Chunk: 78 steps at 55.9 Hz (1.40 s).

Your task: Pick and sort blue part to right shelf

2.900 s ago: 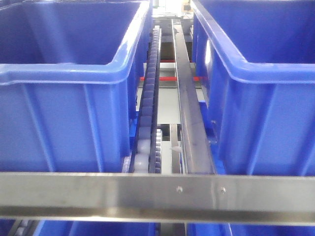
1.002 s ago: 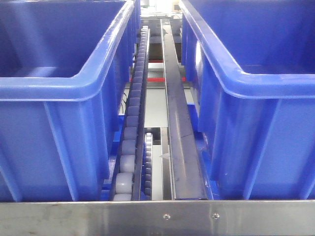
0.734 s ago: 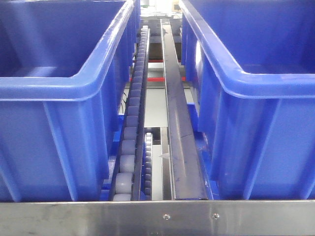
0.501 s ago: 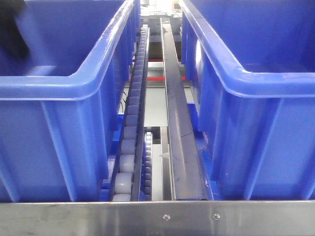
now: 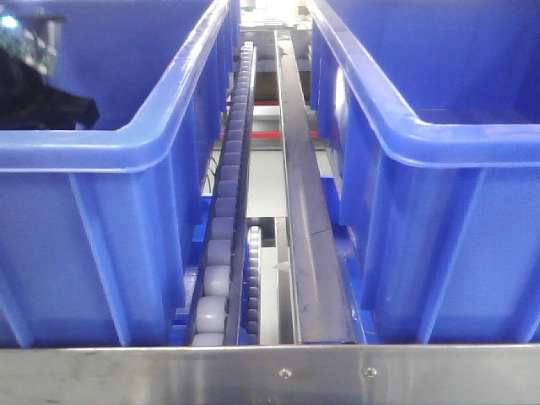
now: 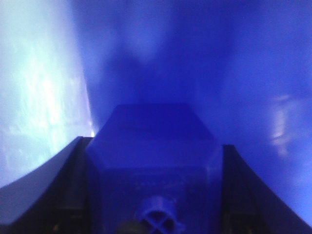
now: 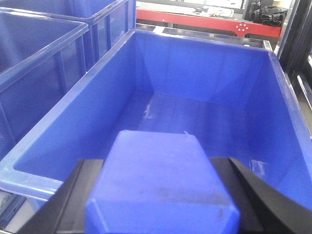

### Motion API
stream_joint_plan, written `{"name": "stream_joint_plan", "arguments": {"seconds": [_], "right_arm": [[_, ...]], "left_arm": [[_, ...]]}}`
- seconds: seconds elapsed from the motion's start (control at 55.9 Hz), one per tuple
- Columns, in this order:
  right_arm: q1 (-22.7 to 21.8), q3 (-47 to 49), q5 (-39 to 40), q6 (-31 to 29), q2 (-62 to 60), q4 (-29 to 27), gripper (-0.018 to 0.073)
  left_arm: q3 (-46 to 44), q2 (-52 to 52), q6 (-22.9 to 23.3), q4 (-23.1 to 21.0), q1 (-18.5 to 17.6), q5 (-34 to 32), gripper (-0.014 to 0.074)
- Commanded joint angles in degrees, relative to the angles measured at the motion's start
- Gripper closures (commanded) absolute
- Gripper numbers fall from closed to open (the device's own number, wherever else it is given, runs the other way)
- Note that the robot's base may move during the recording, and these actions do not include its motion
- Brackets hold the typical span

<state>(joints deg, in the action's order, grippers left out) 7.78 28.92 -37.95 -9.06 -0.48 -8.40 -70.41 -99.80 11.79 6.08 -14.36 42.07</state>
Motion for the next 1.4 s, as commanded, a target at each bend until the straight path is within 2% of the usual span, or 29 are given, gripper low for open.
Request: {"name": "stream_joint_plan", "arguments": {"seconds": [0.0, 0.215, 0.501, 0.626, 0.913, 1.002, 1.181, 1.378], "right_arm": [[-0.01, 1.41, 5.21, -0.14, 1.02, -0.45, 0.0446], [-0.01, 1.41, 5.21, -0.14, 1.02, -0.45, 0.0446], [-0.01, 1.41, 5.21, -0.14, 1.02, -0.45, 0.0446], [-0.01, 1.41, 5.21, -0.14, 1.02, -0.45, 0.0446], [-0.01, 1.41, 4.15, -0.14, 1.02, -0.45, 0.0446], [-0.01, 1.41, 2.94, -0.14, 1.02, -0.45, 0.0446], [-0.01, 1.92, 0.36, -0.08, 3.01, -0.45, 0.0446], [-0.01, 7.99, -1.54, 4.76, 14.02, -0.45, 0.0446]], "left_arm": [[-2.14, 2.55, -0.73, -0.51, 0.13, -1.85, 0.0203], [-3.84, 2.67, -0.73, -0.59, 0.13, -0.03, 0.0000], [-4.74, 9.39, -0.97, -0.49, 0.13, 2.70, -0.0010], [-2.11, 16.55, -0.97, -0.37, 0.13, 1.87, 0.0067], [10.68, 37.18, -0.97, 1.04, 0.13, -4.92, 0.0403], [15.47, 44.45, -0.97, 1.33, 0.13, -7.42, 0.0477], [22.37, 56.39, -0.97, 1.33, 0.13, -8.71, 0.0471], [28.81, 69.84, -0.97, 2.08, 0.13, -8.71, 0.0471]]}}
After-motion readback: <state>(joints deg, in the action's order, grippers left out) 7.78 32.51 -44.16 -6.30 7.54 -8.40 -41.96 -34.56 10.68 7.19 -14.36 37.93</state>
